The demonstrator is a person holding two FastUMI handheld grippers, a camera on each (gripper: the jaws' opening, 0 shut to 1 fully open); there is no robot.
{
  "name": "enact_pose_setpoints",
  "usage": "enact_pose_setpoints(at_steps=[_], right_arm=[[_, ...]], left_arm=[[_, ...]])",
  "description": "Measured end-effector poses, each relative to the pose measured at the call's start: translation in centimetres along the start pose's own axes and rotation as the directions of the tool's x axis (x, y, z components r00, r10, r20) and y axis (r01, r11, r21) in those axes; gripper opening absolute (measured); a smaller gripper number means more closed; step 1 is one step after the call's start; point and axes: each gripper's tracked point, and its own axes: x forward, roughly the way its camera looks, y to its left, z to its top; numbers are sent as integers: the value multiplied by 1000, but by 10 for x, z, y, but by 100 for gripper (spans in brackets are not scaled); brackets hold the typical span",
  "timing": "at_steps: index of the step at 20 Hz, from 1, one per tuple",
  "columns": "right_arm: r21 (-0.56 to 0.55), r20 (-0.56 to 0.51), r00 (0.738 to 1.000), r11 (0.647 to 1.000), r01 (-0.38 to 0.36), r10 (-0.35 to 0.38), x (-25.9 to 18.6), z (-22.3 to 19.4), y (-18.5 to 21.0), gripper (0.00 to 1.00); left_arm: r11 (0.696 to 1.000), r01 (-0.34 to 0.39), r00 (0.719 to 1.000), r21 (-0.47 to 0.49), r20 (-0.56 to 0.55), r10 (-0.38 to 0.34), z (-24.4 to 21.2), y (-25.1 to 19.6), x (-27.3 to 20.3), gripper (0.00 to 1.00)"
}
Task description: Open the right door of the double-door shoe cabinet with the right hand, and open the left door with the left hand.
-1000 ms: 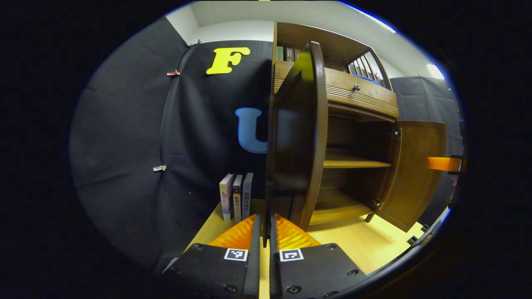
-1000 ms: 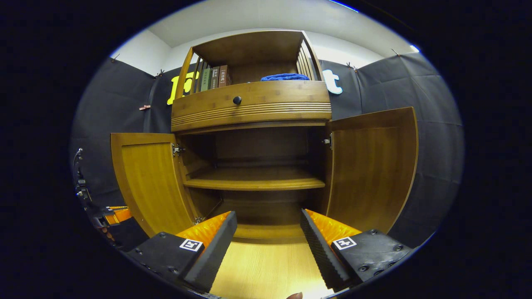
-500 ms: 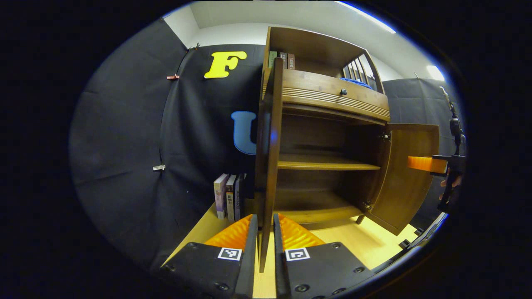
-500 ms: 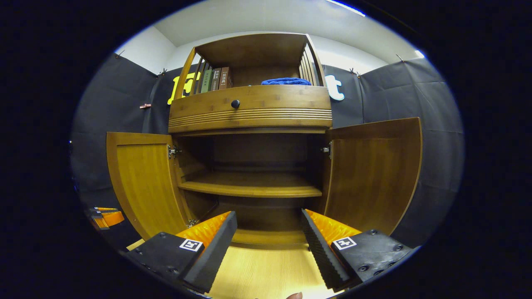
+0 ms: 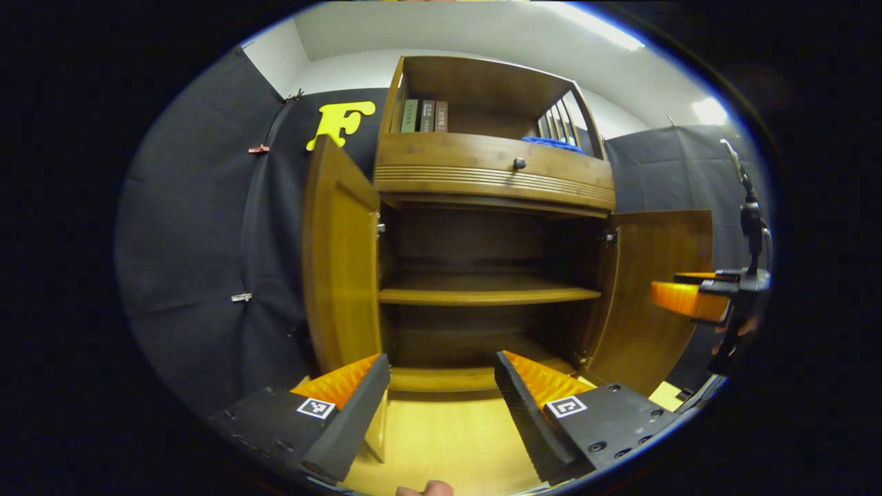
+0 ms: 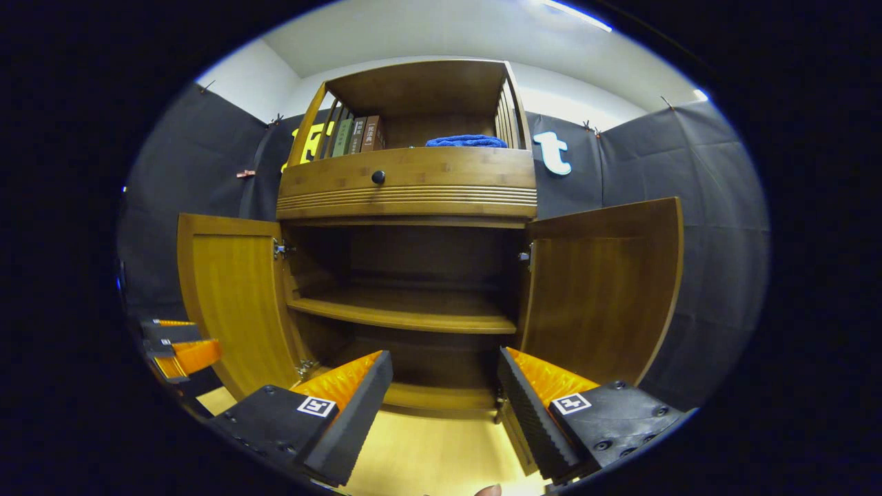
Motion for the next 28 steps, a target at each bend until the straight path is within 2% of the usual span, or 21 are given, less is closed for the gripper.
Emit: enact_pose_setpoints(at_steps=[3,4,6,9,12,13,14,17,22,24,26,27,28], right_arm=[[-5,-13,1000,1000,-4,4,5,-4,-6,96],[16,-9,1000,1000,-11,11,7,-2,-6,98],[50,-12,999,998,-29,30,9,-4,-5,96],[51,-11,999,998,-36,37,12,-4,-14,98],[70,8,1000,997,-29,29,17,5,-24,96],[71,19,1000,997,-18,17,18,8,-29,100],[68,23,1000,998,-6,5,20,8,-34,100],[85,46,999,996,-2,-2,23,16,-37,95],[55,44,999,999,-1,-2,19,16,-46,100],[65,46,999,998,0,-3,18,19,-46,96],[63,48,999,998,1,-4,17,19,-48,98],[59,49,999,998,3,-6,16,20,-48,96],[56,49,999,998,3,-6,15,20,-48,100]], left_arm=[[1000,1,999,-23,36,0,7,-14,13,95],[1000,-3,1000,-8,25,4,6,-17,19,95],[998,-39,999,40,17,38,7,-19,32,96],[996,-64,998,69,20,63,11,-27,45,95],[997,-52,999,52,7,52,8,-40,54,95],[997,-53,999,51,6,53,8,-41,56,95],[997,-55,998,55,2,55,9,-42,58,94],[996,-37,999,77,-3,38,11,-48,63,94],[997,-70,997,29,15,70,13,-47,62,95],[997,-75,997,28,8,75,11,-47,62,95],[996,-82,997,31,17,81,14,-45,60,94],[996,-83,996,33,20,82,15,-45,60,94],[996,-82,996,36,19,81,14,-45,60,95]])
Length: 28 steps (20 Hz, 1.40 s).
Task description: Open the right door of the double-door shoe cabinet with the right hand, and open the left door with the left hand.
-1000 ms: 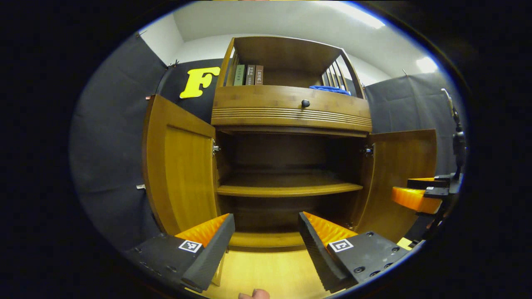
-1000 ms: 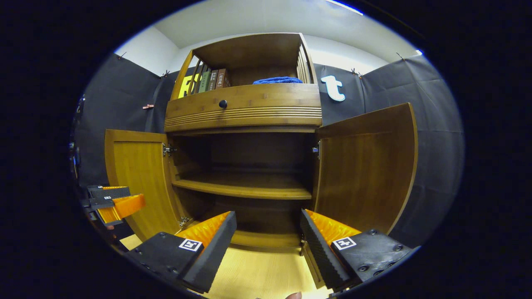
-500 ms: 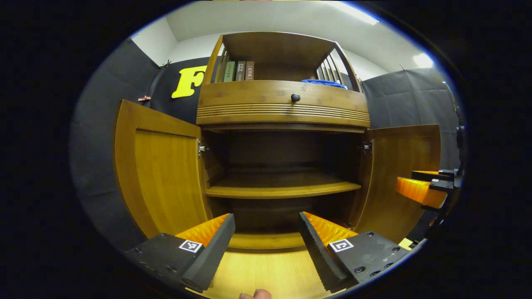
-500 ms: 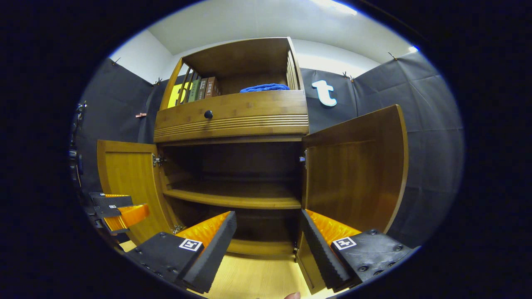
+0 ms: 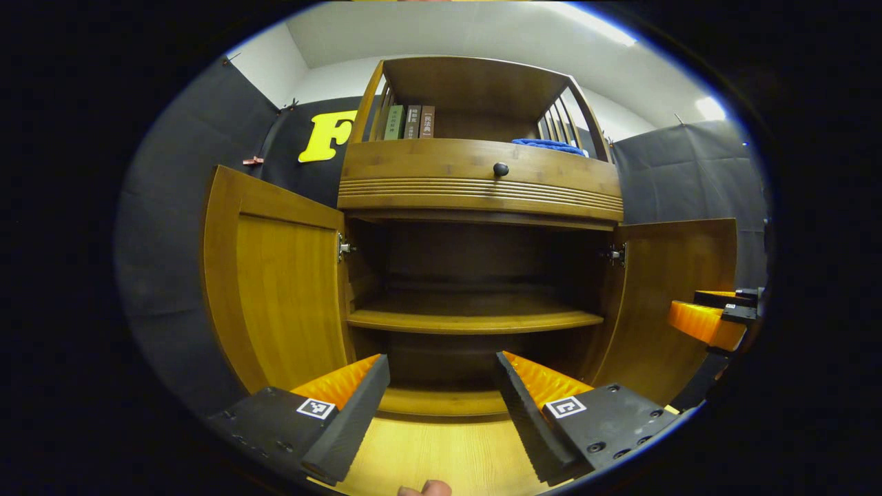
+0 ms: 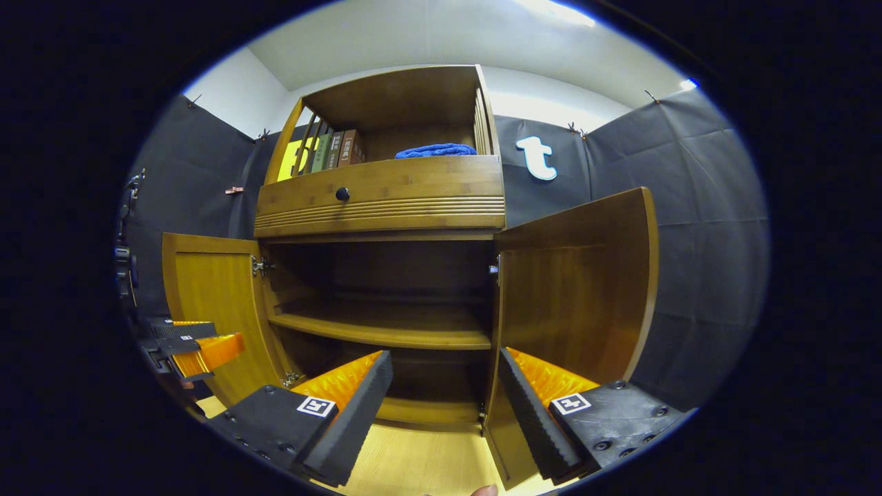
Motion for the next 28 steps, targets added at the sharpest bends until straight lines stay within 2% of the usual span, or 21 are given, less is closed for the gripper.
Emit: enact_pose_setpoints(at_steps=[3,6,9,15,16,21,28], right_arm=[[-7,0,1000,1000,-5,5,-6,0,4,96],[-21,14,1000,1000,4,-4,-11,3,5,100],[-25,14,1000,1000,8,-8,-12,4,7,95],[-29,22,999,999,27,-26,-15,8,7,98],[-30,18,999,999,32,-31,-16,8,7,96],[-43,27,997,997,68,-67,-25,11,7,98],[8,15,992,993,122,-122,-34,4,11,98]], left_arm=[[1000,4,1000,-3,-7,-4,-1,1,0,95],[1000,22,1000,8,-12,-22,-1,0,2,94],[999,25,1000,26,-3,-25,4,4,3,95],[999,44,999,28,-3,-44,3,4,7,94],[998,49,999,31,-3,-49,3,3,8,94],[996,81,997,36,-6,-81,2,-2,10,96],[993,102,995,54,-24,-100,-10,6,11,95]])
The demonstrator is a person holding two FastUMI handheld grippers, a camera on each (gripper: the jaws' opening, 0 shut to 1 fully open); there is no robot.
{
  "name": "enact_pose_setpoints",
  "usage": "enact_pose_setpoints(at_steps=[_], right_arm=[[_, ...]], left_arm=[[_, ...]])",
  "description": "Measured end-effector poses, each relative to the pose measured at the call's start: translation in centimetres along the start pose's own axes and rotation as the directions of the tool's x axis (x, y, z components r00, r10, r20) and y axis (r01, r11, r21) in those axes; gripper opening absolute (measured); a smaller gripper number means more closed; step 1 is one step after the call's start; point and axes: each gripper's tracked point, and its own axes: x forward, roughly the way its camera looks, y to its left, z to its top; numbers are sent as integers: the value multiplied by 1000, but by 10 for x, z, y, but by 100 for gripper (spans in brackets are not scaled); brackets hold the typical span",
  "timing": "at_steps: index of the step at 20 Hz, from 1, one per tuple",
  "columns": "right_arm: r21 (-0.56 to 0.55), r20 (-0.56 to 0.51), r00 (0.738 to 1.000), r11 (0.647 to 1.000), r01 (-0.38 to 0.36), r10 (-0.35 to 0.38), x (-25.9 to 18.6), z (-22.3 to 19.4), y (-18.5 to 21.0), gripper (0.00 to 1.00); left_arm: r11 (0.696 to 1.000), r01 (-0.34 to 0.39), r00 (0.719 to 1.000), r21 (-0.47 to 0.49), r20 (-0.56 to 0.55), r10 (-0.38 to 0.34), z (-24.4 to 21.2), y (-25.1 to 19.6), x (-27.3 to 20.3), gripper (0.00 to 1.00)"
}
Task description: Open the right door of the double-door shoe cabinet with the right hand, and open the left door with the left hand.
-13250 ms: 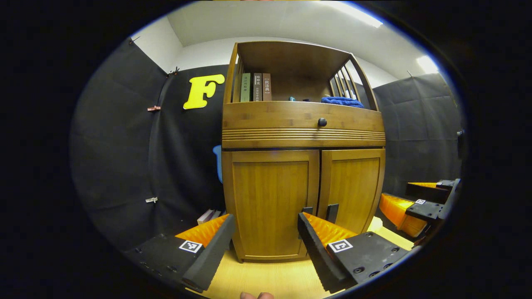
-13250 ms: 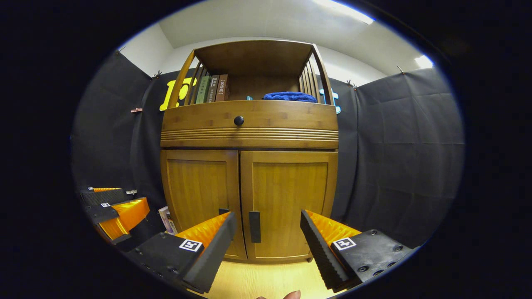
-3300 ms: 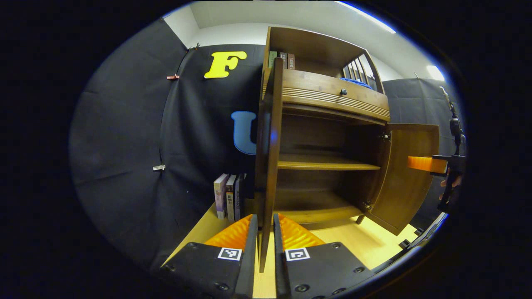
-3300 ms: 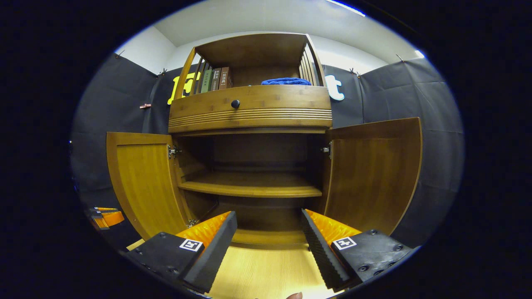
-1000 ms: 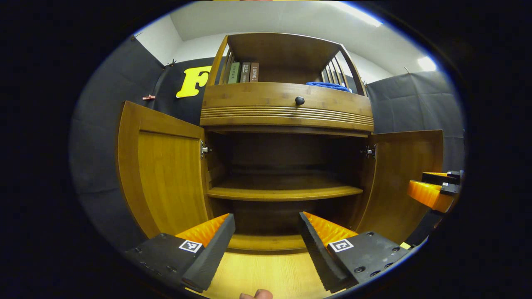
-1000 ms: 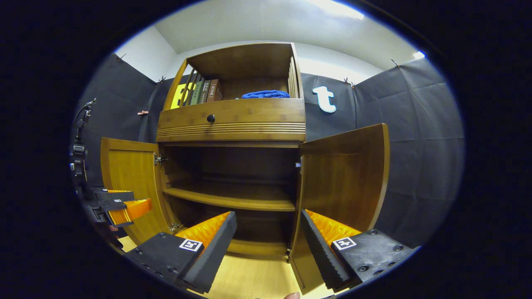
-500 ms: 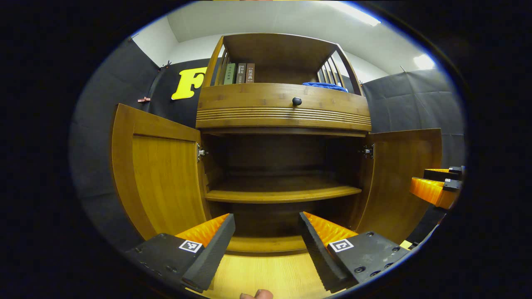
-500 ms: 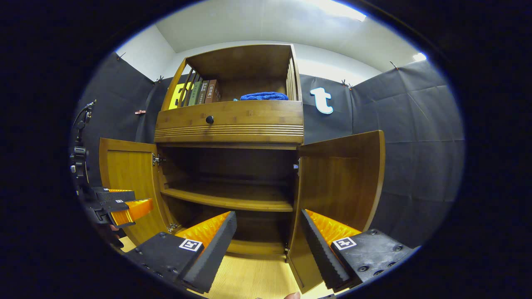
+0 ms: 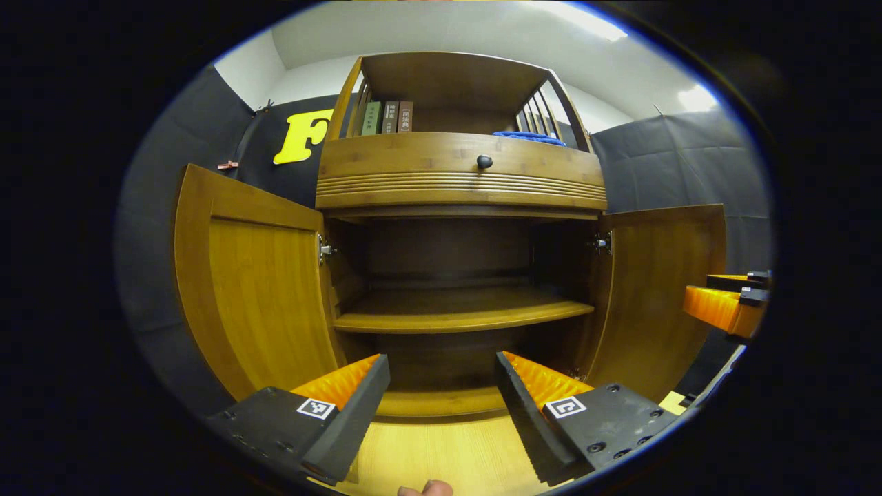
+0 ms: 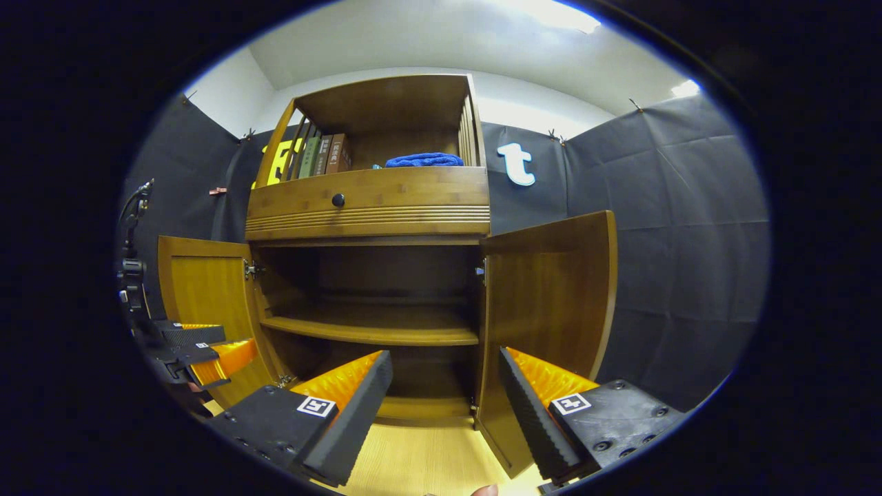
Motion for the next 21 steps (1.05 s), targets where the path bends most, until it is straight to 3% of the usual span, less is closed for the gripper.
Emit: enact_pose_setpoints(at_steps=[10,14,15,16,17,18,21], right_arm=[[52,4,999,997,52,-53,-3,-22,-6,97],[23,22,997,997,74,-74,-7,-17,-16,98],[27,27,997,997,72,-72,-9,-14,-15,94],[30,28,997,997,69,-70,-10,-13,-13,97],[31,30,997,997,64,-65,-11,-13,-12,93],[26,31,998,998,61,-62,-13,-12,-11,98],[8,36,998,999,53,-53,-16,-11,-8,100]], left_arm=[[999,36,999,-15,-35,-37,-35,-1,8,94],[999,35,999,-22,-35,-36,-38,-3,7,95],[999,35,999,-26,-32,-36,-38,-4,6,94],[999,35,999,-25,-30,-36,-37,-5,6,94],[999,34,999,-21,-27,-34,-35,-6,5,95],[999,34,999,-17,-26,-35,-35,-8,4,95],[999,39,999,-16,-25,-39,-35,-11,0,94]])
